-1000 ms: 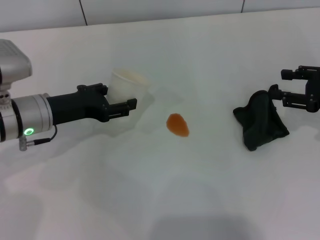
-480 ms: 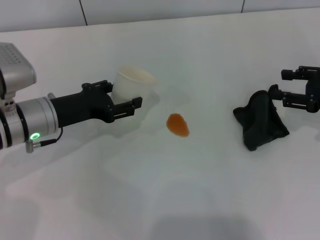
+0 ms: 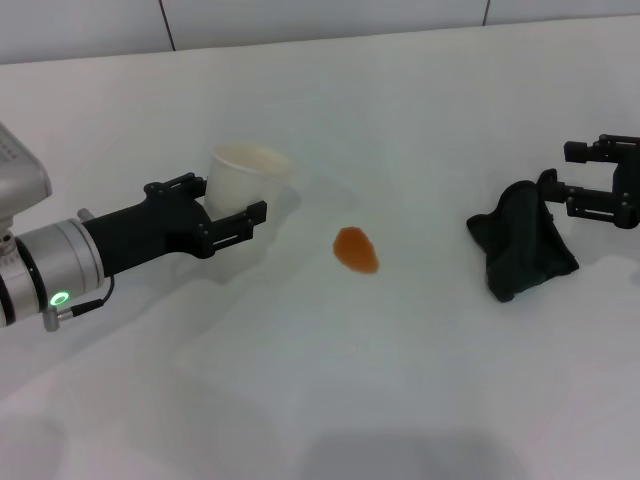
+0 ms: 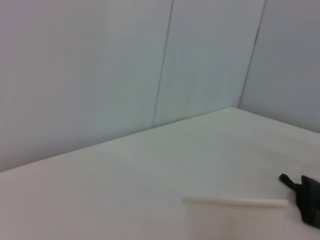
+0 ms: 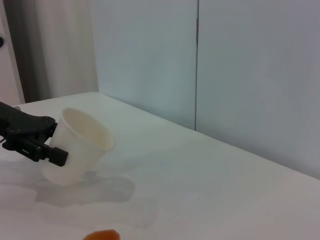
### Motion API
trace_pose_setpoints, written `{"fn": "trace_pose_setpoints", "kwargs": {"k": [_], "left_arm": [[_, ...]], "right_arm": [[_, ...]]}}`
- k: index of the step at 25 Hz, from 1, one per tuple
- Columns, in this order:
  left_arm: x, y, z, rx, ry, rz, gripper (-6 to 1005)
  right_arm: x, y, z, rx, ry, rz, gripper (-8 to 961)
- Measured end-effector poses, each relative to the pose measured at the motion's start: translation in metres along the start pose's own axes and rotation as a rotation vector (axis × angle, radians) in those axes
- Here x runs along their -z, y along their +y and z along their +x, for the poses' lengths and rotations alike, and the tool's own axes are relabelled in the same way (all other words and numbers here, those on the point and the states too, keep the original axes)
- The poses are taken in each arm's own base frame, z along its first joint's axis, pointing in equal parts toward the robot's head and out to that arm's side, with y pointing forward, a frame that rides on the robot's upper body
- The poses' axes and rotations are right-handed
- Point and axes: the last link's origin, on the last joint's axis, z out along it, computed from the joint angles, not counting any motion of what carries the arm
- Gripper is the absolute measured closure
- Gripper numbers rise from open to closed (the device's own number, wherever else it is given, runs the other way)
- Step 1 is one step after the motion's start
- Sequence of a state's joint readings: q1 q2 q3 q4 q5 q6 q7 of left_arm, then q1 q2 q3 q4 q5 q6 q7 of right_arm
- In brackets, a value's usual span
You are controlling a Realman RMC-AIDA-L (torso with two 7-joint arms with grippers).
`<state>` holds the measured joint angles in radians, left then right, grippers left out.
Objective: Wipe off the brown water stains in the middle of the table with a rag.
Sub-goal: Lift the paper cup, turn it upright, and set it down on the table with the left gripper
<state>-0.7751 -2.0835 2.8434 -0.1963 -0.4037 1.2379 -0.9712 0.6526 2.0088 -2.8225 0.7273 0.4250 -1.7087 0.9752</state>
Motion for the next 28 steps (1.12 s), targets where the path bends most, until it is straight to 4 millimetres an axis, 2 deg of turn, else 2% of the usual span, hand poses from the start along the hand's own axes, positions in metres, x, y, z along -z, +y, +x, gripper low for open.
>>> {"fn": "trace_pose_setpoints", "kwargs": {"k": [11, 28], "left_arm": [[-0.003, 0.000, -0.012, -0.045, -0.027, 0.051, 265], [-0.016, 0.000, -0.004, -0.093, -0.038, 0.045, 263]], "right_arm": [[-0.003, 0.000, 0.000, -0.002, -0.002, 0.000, 343], [-0.005, -0.003, -0.001, 0.004, 0.002, 0.006, 342]]}}
